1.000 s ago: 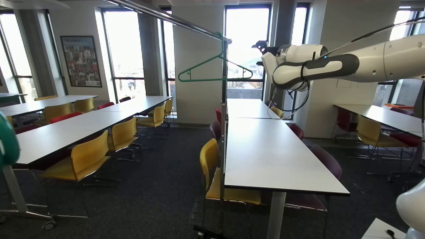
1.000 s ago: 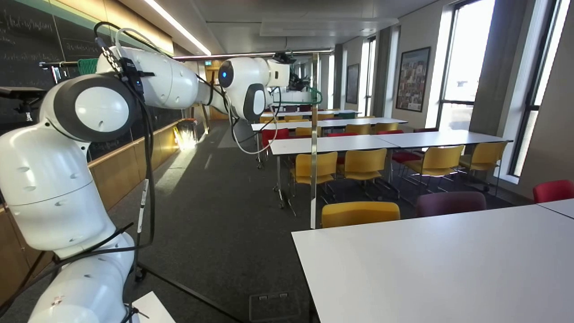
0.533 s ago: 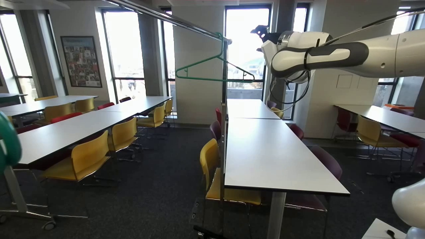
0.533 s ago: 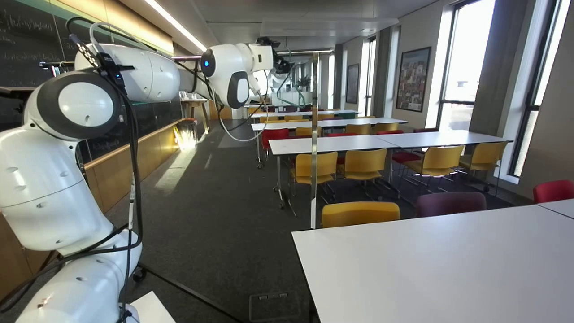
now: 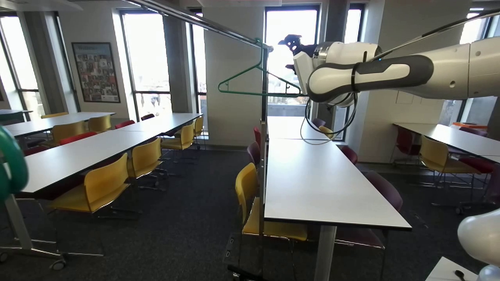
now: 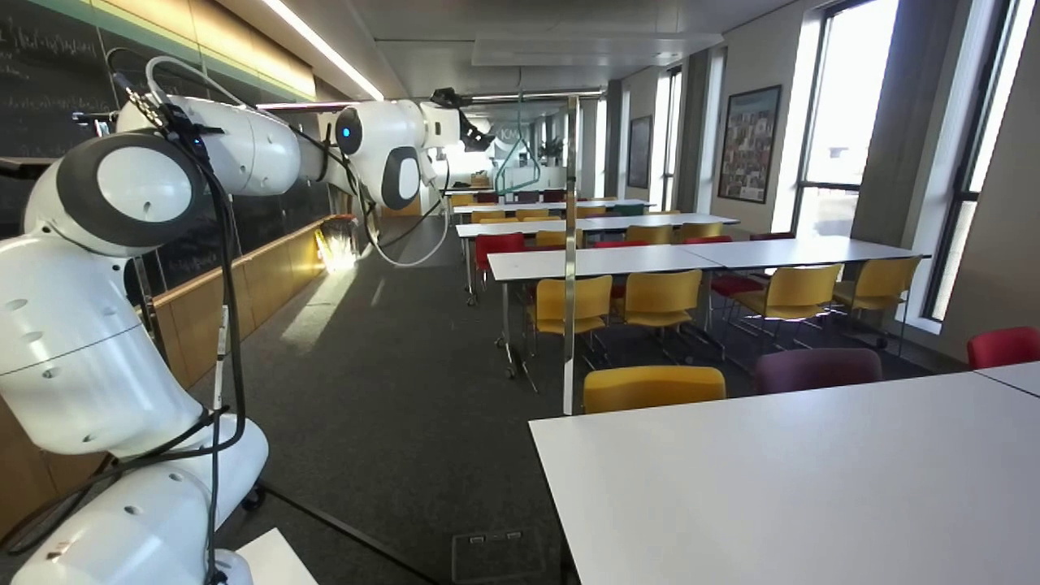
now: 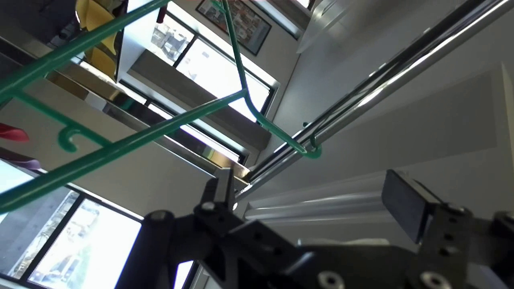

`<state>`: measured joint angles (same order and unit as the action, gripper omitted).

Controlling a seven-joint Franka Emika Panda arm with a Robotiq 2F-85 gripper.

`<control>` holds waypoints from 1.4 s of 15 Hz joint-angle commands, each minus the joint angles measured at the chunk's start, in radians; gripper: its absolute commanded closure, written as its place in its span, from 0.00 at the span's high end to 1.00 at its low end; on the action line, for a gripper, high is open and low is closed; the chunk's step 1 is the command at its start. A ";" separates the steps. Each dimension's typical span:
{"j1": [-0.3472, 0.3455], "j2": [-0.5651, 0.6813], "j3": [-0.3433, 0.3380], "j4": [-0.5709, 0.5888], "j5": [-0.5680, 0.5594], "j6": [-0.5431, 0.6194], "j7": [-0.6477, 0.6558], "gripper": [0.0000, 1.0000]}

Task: Put the green hanger on the table

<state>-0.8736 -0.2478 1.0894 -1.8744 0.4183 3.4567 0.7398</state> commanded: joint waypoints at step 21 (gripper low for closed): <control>-0.429 0.307 0.331 0.093 -0.937 0.000 -0.340 1.00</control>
<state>-1.3128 -0.0539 1.4098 -1.8201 -0.3955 3.4565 0.5238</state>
